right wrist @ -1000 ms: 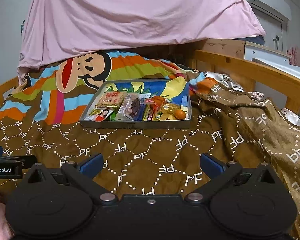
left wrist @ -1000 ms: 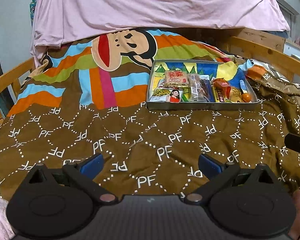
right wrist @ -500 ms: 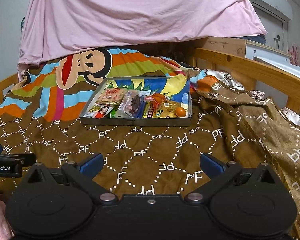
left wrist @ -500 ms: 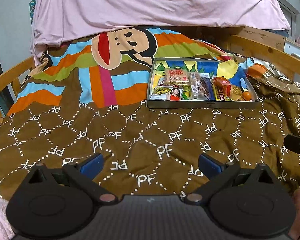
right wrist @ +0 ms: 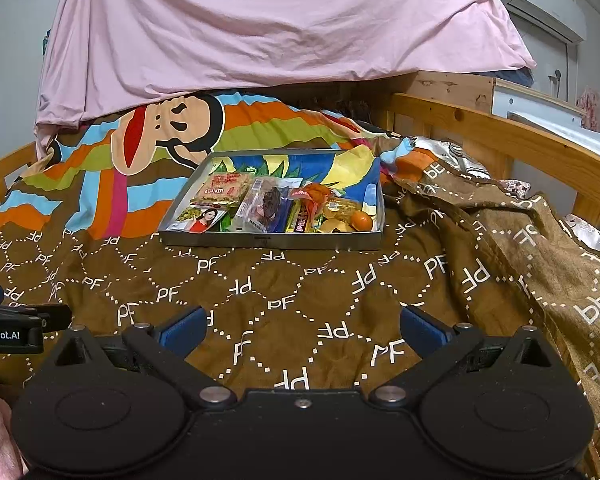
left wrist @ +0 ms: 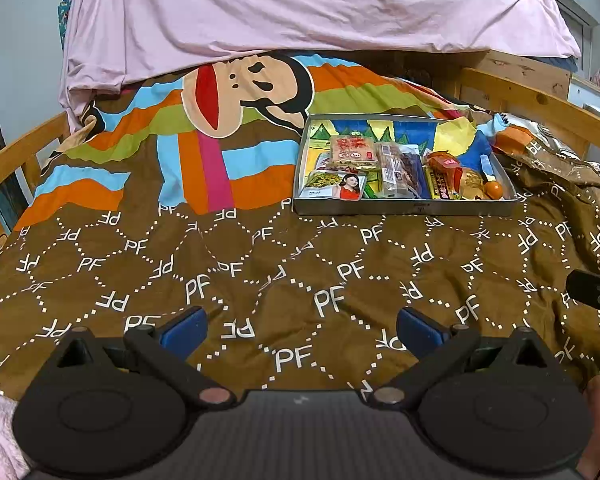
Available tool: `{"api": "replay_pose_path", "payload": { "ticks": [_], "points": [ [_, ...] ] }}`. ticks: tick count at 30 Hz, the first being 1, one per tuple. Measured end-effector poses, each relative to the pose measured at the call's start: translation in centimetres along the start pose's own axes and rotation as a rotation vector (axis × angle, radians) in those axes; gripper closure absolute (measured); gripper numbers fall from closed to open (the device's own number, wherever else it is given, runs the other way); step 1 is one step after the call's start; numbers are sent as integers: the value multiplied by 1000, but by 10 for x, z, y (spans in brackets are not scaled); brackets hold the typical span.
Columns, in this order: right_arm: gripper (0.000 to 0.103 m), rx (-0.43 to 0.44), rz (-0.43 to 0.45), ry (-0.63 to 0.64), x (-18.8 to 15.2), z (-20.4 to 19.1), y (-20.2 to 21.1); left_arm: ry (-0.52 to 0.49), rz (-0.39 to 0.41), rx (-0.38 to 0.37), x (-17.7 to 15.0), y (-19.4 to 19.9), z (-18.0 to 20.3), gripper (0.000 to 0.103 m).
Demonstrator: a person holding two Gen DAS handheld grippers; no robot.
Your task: Organize snacks
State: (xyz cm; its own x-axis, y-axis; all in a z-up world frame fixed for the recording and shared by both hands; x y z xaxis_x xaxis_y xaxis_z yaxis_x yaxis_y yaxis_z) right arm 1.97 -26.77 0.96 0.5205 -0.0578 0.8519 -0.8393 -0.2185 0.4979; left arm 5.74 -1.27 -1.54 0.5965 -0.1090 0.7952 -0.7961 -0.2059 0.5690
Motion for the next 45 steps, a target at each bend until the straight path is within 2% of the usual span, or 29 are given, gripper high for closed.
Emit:
{"api": "replay_pose_path", "payload": {
  "ticks": [31, 45],
  "points": [
    [1, -1, -6, 2, -1, 0, -2, -1, 0, 0, 0, 0, 1, 0],
    [1, -1, -8, 4, -2, -1, -3, -29, 17, 32, -1, 3, 1, 0]
  ]
}}
Point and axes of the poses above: each gripper's, at about its wrist camera, not at the fingertips, and y roughly against the way its jaws point, z to its right, x to its top, the point moved 3 cm from there along -y, roughly the way its jaws point, and after that the axes turned 13 degrees about x, right-handed, at the moved point
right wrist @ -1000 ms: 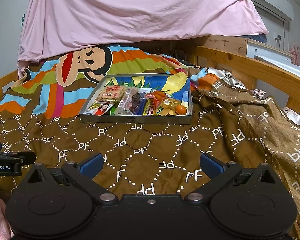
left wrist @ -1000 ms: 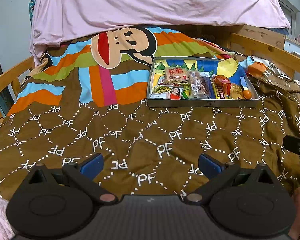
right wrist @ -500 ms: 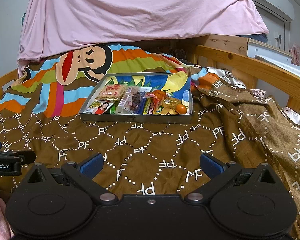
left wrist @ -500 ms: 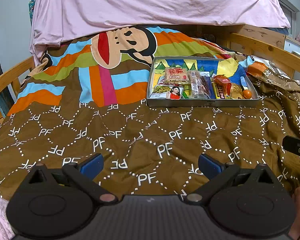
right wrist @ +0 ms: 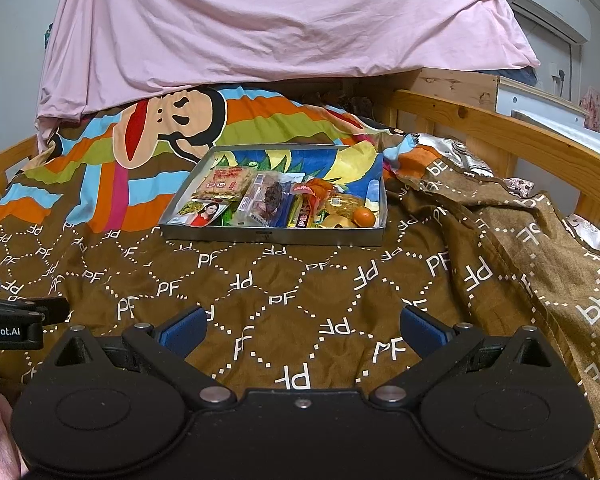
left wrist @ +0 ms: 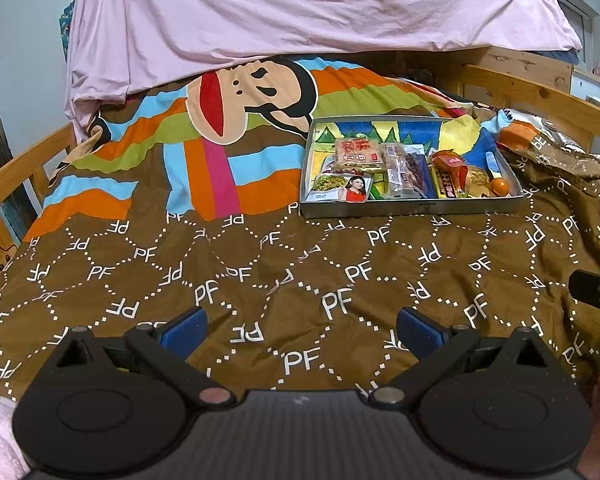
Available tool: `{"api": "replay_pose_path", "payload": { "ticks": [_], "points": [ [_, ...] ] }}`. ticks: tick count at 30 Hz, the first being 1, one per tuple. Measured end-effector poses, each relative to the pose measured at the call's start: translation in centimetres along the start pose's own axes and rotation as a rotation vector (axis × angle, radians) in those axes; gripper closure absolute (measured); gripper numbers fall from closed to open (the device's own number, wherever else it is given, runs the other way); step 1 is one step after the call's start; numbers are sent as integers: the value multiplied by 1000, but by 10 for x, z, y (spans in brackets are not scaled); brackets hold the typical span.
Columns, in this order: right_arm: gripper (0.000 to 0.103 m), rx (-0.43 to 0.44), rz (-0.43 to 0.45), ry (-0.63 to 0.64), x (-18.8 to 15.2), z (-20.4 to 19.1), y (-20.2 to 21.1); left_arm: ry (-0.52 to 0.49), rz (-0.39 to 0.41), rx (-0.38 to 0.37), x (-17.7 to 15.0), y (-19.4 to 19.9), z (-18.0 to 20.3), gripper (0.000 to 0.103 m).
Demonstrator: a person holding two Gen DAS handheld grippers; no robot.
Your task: Organize snacks
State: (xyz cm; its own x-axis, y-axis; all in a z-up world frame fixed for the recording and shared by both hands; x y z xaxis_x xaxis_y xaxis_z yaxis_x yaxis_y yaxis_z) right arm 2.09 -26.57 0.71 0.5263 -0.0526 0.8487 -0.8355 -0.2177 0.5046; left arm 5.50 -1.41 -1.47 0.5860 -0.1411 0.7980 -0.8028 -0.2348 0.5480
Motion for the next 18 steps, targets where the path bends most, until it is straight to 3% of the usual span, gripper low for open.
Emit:
{"api": "replay_pose_path", "payload": {
  "ticks": [18],
  "points": [
    [1, -2, -3, 0, 0, 0, 0, -22, -6, 0, 1, 0, 2, 0]
  ]
}}
Point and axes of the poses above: each gripper's, at about its wrist camera, not at the fingertips, and y roughly against the way its jaws point, z to its right, x to its top, the point moved 3 cm from there along -y, roughly the way its jaws point, and after that the axes turned 13 degrees about x, right-handed, at the moved point
